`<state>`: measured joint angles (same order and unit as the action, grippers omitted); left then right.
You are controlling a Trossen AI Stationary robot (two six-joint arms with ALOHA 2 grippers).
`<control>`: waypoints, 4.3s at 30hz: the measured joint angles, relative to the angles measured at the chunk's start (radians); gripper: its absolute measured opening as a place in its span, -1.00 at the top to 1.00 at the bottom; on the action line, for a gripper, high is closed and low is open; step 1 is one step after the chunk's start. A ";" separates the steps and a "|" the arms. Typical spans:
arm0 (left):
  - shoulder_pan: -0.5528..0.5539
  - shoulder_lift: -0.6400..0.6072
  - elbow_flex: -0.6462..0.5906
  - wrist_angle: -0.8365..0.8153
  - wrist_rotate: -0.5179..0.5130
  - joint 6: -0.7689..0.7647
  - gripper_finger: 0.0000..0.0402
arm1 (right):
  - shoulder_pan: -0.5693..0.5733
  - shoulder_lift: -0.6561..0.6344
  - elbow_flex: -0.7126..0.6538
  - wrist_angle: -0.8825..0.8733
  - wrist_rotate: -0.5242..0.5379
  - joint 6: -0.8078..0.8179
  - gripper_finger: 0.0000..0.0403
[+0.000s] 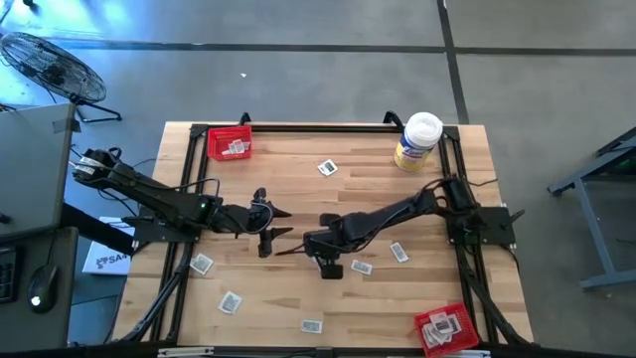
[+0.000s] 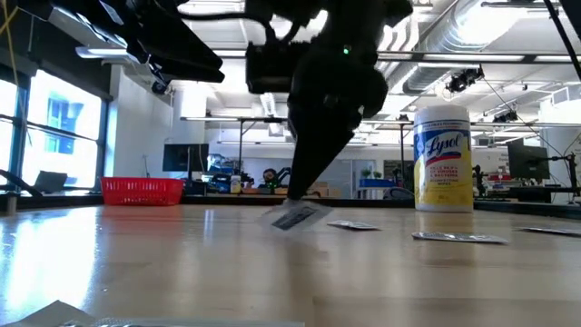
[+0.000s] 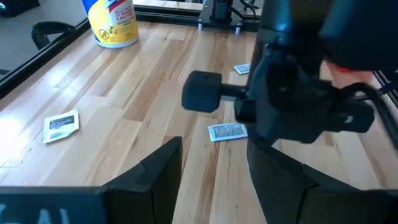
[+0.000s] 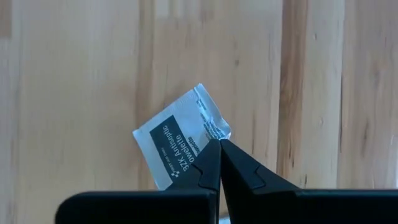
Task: Pick & Place First Aid Supplies
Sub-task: Put the white and gray towelette pack into the bottom red bin
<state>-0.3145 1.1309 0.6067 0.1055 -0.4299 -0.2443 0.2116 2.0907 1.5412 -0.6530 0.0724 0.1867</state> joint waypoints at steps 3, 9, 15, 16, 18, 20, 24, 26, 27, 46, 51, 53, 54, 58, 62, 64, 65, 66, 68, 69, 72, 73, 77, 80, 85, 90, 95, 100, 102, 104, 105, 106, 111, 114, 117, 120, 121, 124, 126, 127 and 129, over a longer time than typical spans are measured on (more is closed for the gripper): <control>0.000 0.000 0.000 0.000 0.000 0.000 0.11 | 0.013 0.000 0.028 -0.062 0.011 0.007 1.00; 0.000 0.000 0.000 0.000 0.000 0.000 0.11 | 0.053 -0.009 0.082 -0.219 0.003 0.002 1.00; 0.000 0.000 0.000 -0.003 0.000 0.000 0.11 | 0.113 -0.146 0.008 -0.266 -0.077 0.082 1.00; 0.000 0.000 0.000 -0.003 0.000 0.000 0.11 | 0.126 -0.181 -0.015 -0.266 -0.074 0.112 1.00; 0.000 0.000 0.000 -0.003 0.000 0.000 0.11 | 0.158 -0.254 -0.066 -0.267 -0.075 0.187 1.00; 0.000 0.000 0.000 -0.003 0.000 0.000 0.11 | 0.198 -0.331 -0.121 -0.263 -0.078 0.272 1.00; 0.000 0.000 0.000 -0.003 0.000 0.000 0.11 | 0.306 -0.481 -0.235 -0.265 -0.097 0.476 1.00; 0.000 0.000 0.000 -0.003 0.000 0.000 0.11 | 0.369 -0.550 -0.289 -0.265 -0.120 0.603 1.00; 0.000 0.000 0.000 -0.003 0.000 0.000 0.11 | 0.405 -0.581 -0.312 -0.263 -0.125 0.665 1.00; 0.000 0.000 0.000 -0.003 0.002 0.000 0.11 | 0.899 -0.738 -0.672 0.035 -0.089 1.424 1.00; 0.000 0.000 0.000 -0.003 0.002 0.000 0.11 | 0.897 -0.738 -0.727 0.100 -0.150 1.428 0.94; 0.000 0.000 0.000 -0.002 0.002 0.000 0.11 | 0.898 -0.738 -0.725 0.095 -0.169 1.422 0.88; 0.000 0.000 0.000 -0.003 0.002 0.000 0.11 | 0.898 -0.738 -0.717 0.088 -0.171 1.414 0.84; 0.000 0.000 0.000 -0.003 0.003 0.000 0.11 | 0.886 -0.738 -0.680 0.007 -0.177 1.411 0.65; 0.000 0.000 0.000 -0.003 0.003 0.000 0.11 | 0.838 -0.738 -0.607 -0.087 -0.104 1.344 0.52; 0.000 0.000 0.000 -0.003 0.003 0.000 0.11 | 0.792 -0.738 -0.572 -0.126 -0.029 1.250 0.48; 0.000 0.000 0.000 -0.003 0.003 0.000 0.11 | 0.763 -0.738 -0.555 -0.143 0.016 1.191 0.47; 0.000 0.000 0.000 -0.003 0.003 0.000 0.11 | 0.732 -0.738 -0.541 -0.157 0.068 1.132 0.47; 0.000 0.000 0.000 -0.003 0.003 0.000 0.11 | 0.653 -0.738 -0.525 -0.185 0.174 1.021 0.47; 0.000 0.000 0.000 -0.003 0.003 0.000 0.11 | 0.607 -0.738 -0.523 -0.188 0.224 0.961 0.47; 0.000 0.000 0.000 -0.003 0.003 0.000 0.11 | 0.445 -0.738 -0.531 -0.146 0.344 0.770 0.46; 0.000 0.000 0.000 -0.003 0.003 0.000 0.11 | 0.385 -0.738 -0.543 -0.108 0.367 0.699 0.46; 0.000 0.000 0.000 -0.002 0.003 0.000 0.11 | 0.128 -0.722 -0.592 0.116 0.381 0.413 0.46; 0.000 0.000 0.000 -0.002 0.002 0.000 0.11 | -0.058 -0.659 -0.599 0.292 0.330 0.215 0.46; 0.000 0.000 0.000 -0.003 0.002 0.000 0.11 | -0.317 -0.493 -0.587 0.526 0.144 0.043 0.46; 0.000 0.000 0.000 -0.003 0.002 0.000 0.11 | -0.483 -0.315 -0.479 0.591 -0.024 -0.077 0.46; 0.000 0.000 0.000 -0.003 0.002 0.000 0.11 | -0.555 -0.172 -0.279 0.429 -0.109 -0.184 0.46; 0.000 0.000 0.000 -0.003 0.002 0.000 0.11 | -0.624 -0.085 -0.113 0.298 -0.167 -0.300 0.40; 0.000 0.000 0.000 -0.002 0.002 0.000 0.11 | -0.650 -0.050 -0.078 0.282 -0.206 -0.324 0.34; 0.000 0.000 0.000 -0.003 0.002 0.000 0.11 | -0.668 -0.018 -0.057 0.282 -0.241 -0.334 0.28; 0.000 0.000 0.000 -0.003 0.002 0.000 0.11 | -0.674 -0.006 -0.053 0.282 -0.259 -0.341 0.25; 0.000 0.000 0.000 -0.003 0.002 0.000 0.11 | -0.676 0.002 -0.053 0.278 -0.275 -0.348 0.23; 0.000 0.000 0.000 -0.002 0.002 0.000 0.11 | -0.664 0.016 -0.053 0.222 -0.273 -0.375 0.17; 0.000 0.000 0.000 -0.002 0.002 0.000 0.11 | -0.654 0.017 -0.053 0.204 -0.242 -0.389 0.19; 0.000 0.000 0.000 -0.003 0.002 0.000 0.11 | -0.649 0.018 -0.058 0.209 -0.226 -0.394 0.24; 0.000 0.000 0.000 -0.003 0.002 0.000 0.11 | -0.647 0.018 -0.081 0.226 -0.168 -0.378 0.31; 0.000 0.000 0.000 -0.002 0.002 0.000 0.11 | -0.647 0.018 -0.093 0.226 -0.165 -0.374 0.33; 0.000 0.000 0.000 -0.002 0.002 0.000 0.11 | -0.647 0.015 -0.130 0.253 -0.156 -0.371 0.37; 0.000 0.000 0.000 -0.002 0.002 0.000 0.11 | -0.647 0.013 -0.144 0.263 -0.163 -0.358 0.39; 0.000 0.000 0.000 -0.002 0.002 0.000 0.11 | -0.647 0.013 -0.150 0.272 -0.170 -0.352 0.39; 0.000 0.000 0.000 -0.002 0.002 0.000 0.11 | -0.643 0.011 -0.160 0.289 -0.176 -0.350 0.39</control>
<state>-0.3145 1.1305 0.6067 0.1032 -0.4274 -0.2440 -0.4313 2.1021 1.3811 -0.3644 -0.1035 -0.1630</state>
